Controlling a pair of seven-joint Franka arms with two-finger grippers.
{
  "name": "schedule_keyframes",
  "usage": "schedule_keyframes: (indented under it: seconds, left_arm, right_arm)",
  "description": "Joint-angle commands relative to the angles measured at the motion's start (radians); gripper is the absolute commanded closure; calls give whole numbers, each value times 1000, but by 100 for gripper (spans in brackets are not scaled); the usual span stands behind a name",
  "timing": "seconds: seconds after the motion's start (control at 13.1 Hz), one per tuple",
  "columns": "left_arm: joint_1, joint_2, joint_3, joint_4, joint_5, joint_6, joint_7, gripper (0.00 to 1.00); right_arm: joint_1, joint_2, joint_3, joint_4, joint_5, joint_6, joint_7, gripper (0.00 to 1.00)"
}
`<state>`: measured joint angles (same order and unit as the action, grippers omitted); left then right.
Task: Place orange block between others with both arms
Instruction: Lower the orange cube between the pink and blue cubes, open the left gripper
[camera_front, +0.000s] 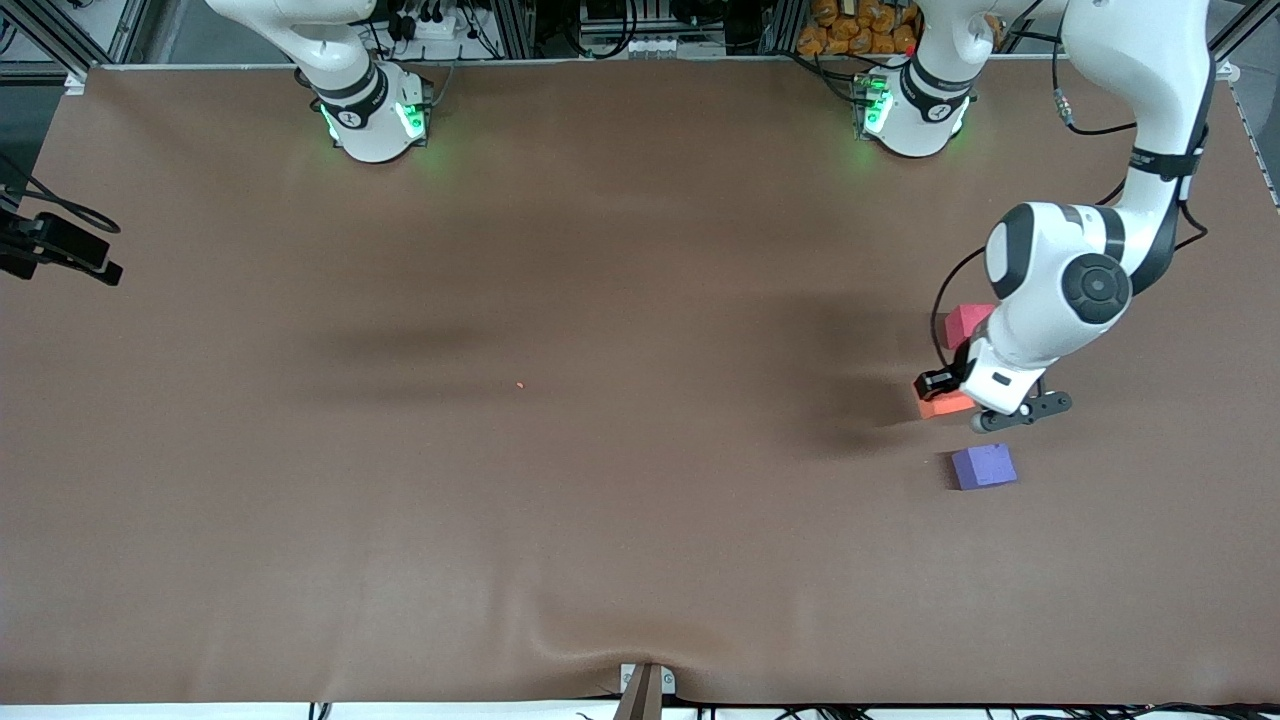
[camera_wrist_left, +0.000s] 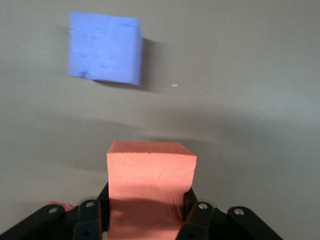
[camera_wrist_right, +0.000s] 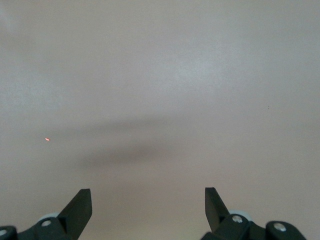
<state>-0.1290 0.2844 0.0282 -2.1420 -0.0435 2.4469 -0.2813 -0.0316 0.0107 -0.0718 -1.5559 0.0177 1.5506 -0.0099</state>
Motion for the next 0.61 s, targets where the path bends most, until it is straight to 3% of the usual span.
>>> schedule_keyframes:
  seconds: [0.0, 0.53]
  left_arm:
    - [57, -30, -13, -96, -6, 98, 143, 100]
    - [141, 31, -19, -111, -16, 167, 336, 100]
  right_arm:
    - [12, 0, 6, -3, -7, 8, 10, 0]
    - [10, 0, 6, -1, -7, 13, 10, 0]
